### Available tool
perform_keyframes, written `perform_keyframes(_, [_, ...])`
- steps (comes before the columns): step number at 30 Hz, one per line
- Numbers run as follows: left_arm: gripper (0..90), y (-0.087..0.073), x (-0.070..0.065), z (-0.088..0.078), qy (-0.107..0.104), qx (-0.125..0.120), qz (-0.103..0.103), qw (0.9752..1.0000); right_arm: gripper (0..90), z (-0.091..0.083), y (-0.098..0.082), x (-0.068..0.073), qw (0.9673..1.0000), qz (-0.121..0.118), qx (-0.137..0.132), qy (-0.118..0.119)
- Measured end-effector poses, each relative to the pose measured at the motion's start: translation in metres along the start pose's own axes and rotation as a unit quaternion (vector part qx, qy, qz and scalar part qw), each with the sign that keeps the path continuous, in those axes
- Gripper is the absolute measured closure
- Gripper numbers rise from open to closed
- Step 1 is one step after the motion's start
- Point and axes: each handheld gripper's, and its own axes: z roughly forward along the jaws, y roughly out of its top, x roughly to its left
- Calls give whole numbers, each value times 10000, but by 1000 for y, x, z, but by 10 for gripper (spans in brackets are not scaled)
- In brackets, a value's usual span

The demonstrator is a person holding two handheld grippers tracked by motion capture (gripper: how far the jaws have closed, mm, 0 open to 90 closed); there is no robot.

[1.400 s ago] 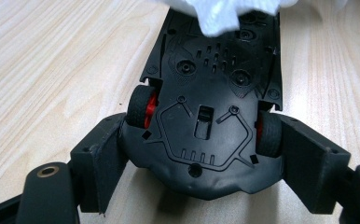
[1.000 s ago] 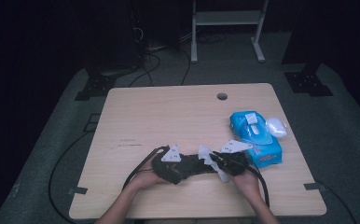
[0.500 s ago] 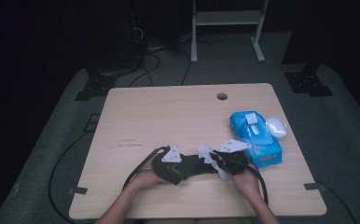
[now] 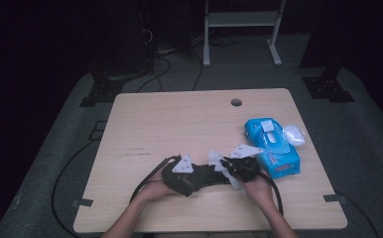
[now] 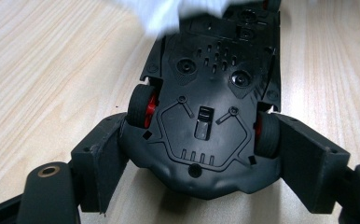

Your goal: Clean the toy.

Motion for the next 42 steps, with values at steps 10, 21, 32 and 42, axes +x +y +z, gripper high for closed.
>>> perform_keyframes(10, [223, 1, -1, 0, 48, 50, 38, 10000, 828, 14, 10, 28, 9982, -530, -9, 295])
perform_keyframes(21, [223, 1, -1, 0, 75, 90, 91, 9999, 829, -16, -14, 11, 9997, -229, 31, 128])
perform_keyframes(32, [223, 1, -1, 1, 64, 60, 49, 9999, 829, -28, -23, 15, 9986, -427, 201, 252])
perform_keyframes(42, [224, 0, -1, -1, 82, 50, 6, 10000, 829, -20, -16, 21, 9973, -644, 212, 286])
